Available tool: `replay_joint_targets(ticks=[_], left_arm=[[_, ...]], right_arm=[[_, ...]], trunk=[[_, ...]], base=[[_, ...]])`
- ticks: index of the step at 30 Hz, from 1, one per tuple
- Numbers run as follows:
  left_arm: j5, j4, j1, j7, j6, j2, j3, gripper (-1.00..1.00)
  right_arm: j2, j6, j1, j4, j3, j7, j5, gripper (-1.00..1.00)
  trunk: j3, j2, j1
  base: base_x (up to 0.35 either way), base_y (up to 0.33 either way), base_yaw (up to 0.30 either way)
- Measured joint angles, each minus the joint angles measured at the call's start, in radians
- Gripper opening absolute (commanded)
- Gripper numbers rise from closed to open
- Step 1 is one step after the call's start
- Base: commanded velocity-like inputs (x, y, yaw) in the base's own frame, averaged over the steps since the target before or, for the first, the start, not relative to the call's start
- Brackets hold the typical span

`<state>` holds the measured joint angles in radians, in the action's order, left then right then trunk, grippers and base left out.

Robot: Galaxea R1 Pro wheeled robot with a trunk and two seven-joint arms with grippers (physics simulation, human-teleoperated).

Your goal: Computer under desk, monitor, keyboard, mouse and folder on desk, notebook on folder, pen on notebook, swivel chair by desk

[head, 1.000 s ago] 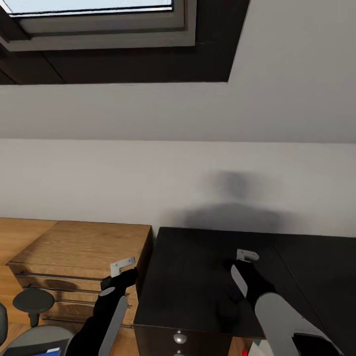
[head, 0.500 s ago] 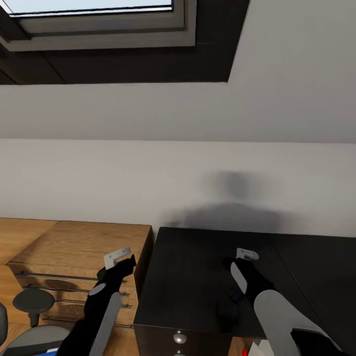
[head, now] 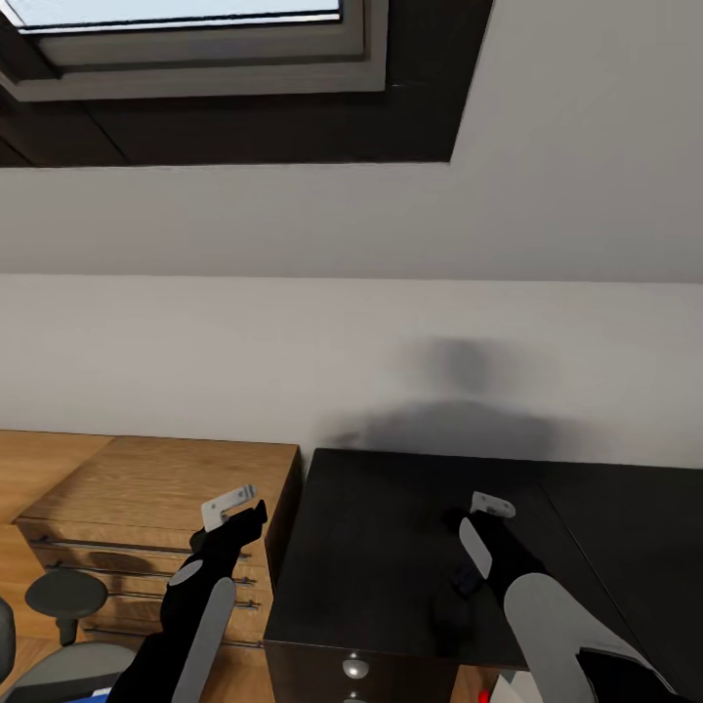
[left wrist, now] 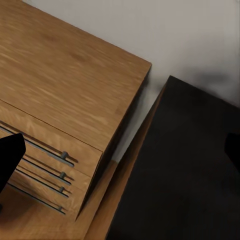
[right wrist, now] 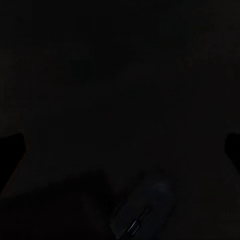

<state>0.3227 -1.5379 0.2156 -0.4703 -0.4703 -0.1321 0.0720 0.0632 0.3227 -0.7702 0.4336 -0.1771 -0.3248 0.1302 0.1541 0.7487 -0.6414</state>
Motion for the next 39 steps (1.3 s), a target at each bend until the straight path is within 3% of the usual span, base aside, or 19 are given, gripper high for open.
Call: replay_joint_targets(ticks=[7,26,39], left_arm=[[0.001,0.0,0.0,0.0,0.001,0.0,0.0,1.0],[0.001,0.001,0.0,-0.002,0.001,0.0,0.0,1.0],[0.0,0.001,0.0,-0.002,0.001,0.0,0.0,1.0]], right_arm=[[0.001,-0.004,0.0,-0.001,0.001,0.001,-0.001,1.0],[-0.002,0.0,-0.001,-0.015,-0.004,-0.002,0.003,1.0],[-0.003,0.001,-0.001,-0.068,-0.009,-0.039,0.009,1.0]], trunk=[[0.0,0.0,0.0],[0.06,0.133,-0.073],[0.1,0.224,-0.123]], base=[[0.0,0.0,0.0],[0.0,0.0,0.0],[0.0,0.0,0.0]])
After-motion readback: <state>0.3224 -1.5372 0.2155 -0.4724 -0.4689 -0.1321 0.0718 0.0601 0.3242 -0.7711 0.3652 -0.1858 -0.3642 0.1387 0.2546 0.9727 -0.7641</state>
